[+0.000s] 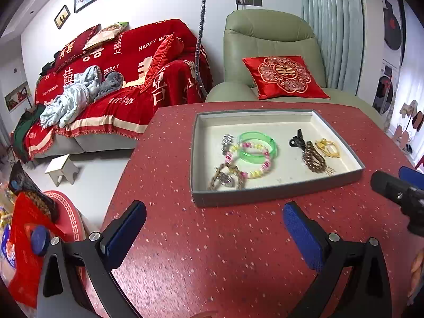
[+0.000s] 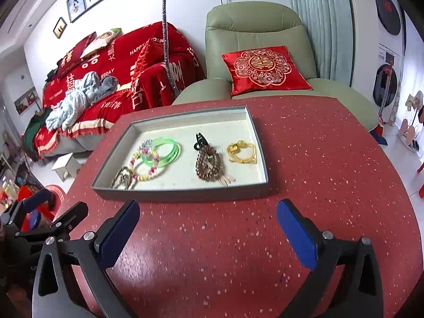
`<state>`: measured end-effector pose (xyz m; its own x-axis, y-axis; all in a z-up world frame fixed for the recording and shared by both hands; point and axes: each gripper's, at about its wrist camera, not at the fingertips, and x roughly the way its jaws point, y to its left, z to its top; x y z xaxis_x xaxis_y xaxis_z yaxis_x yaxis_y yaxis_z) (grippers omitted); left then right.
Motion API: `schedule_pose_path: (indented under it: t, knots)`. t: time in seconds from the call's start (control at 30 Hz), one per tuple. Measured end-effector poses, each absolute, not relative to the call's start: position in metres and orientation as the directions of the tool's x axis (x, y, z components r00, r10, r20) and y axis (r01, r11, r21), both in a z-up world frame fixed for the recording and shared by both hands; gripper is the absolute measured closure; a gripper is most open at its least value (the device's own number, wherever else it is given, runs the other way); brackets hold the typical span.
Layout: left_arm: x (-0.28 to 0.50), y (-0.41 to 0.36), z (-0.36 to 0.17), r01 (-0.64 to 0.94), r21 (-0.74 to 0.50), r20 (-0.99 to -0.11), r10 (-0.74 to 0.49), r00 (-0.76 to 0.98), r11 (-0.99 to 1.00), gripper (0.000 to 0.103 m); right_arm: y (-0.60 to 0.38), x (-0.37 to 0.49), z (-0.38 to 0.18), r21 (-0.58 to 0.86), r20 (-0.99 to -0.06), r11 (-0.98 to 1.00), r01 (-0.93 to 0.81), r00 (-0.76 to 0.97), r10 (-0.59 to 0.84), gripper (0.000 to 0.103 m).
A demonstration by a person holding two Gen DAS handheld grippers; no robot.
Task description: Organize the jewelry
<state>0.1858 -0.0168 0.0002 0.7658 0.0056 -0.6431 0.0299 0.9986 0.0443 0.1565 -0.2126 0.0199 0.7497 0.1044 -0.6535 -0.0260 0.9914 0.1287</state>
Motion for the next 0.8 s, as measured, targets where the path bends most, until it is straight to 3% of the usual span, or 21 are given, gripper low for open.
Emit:
schedule_pose_path:
  t: [0.8]
  knots:
    - [0.150,-0.018,0.003,0.021,0.012,-0.618,-0.010,0.786,1.000,0.000,-0.207,0.122,0.020,0.041,-0.622,0.999,-0.013,0.782,0.036,0.000]
